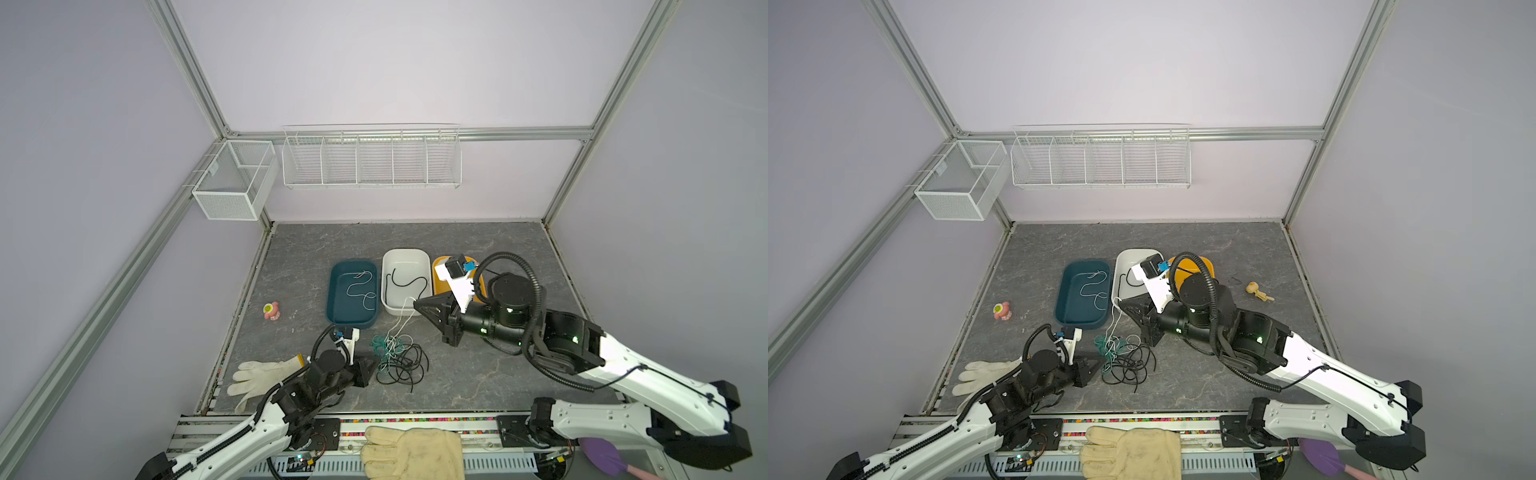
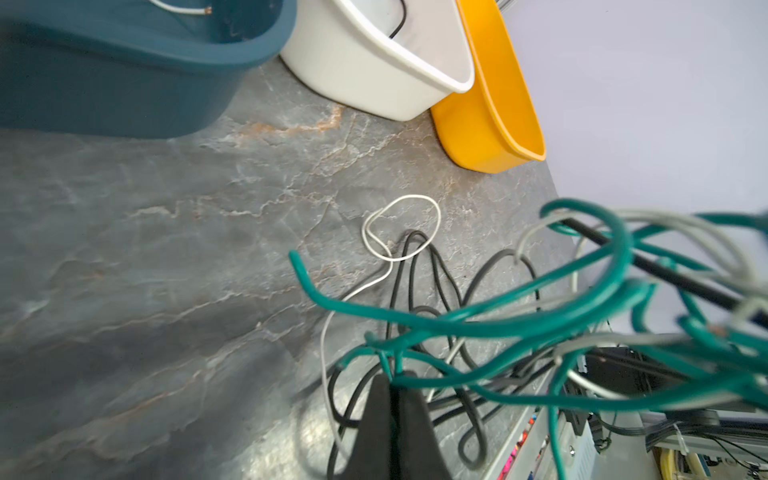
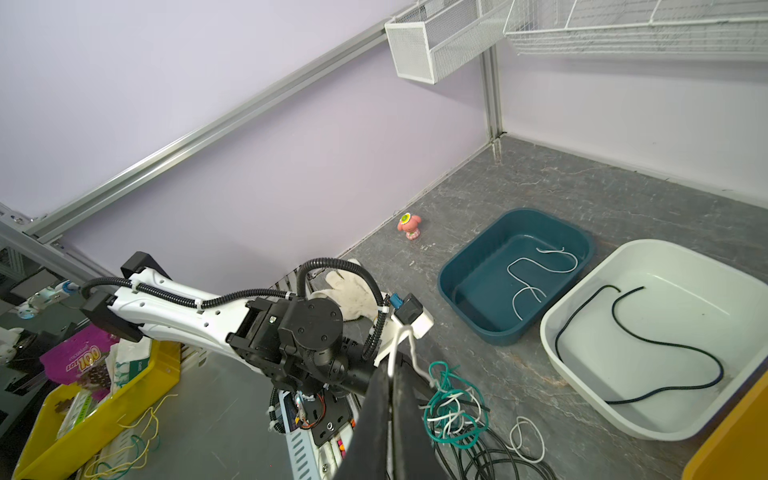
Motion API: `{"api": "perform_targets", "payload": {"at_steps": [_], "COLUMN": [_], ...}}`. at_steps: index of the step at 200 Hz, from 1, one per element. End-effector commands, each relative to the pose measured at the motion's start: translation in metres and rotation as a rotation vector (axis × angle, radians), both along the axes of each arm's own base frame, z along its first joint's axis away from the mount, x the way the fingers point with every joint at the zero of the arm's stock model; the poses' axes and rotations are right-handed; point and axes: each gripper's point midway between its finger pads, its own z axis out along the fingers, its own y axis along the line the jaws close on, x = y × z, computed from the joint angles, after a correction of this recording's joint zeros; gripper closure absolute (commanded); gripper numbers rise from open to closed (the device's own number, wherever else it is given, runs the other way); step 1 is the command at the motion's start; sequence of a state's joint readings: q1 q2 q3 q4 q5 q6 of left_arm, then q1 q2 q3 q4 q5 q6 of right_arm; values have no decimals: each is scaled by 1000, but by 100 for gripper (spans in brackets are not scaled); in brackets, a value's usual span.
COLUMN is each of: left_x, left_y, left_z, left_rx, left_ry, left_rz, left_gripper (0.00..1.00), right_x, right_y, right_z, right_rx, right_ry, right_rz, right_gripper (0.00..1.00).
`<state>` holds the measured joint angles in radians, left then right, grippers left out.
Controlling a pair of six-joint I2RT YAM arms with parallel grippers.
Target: Untangle the cables
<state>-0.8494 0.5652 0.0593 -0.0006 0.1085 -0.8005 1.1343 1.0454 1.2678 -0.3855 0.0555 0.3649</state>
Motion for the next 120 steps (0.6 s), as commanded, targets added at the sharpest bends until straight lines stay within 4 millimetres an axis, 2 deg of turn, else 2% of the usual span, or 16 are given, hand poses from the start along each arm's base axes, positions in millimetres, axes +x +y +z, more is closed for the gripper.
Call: {"api": "perform_targets", "payload": {"at_steps": [1, 74, 120], "left_x": [-2, 6, 11], "left_y": [13, 24, 33], "left_z": [-25, -40, -39], "left_rx": [91, 186, 225], "left_ry": [56, 88, 77], "left_rz": [42, 104, 148], "left_gripper": [100, 100, 100], "right_x": [2, 3, 6], "right_y": [-17, -52, -56], "right_z": [37, 71, 77], "right_rx": [71, 39, -41], "right_ry": [-77, -145, -160], "right_rz": [-49, -129, -139], "right_gripper": [93, 93, 93]}}
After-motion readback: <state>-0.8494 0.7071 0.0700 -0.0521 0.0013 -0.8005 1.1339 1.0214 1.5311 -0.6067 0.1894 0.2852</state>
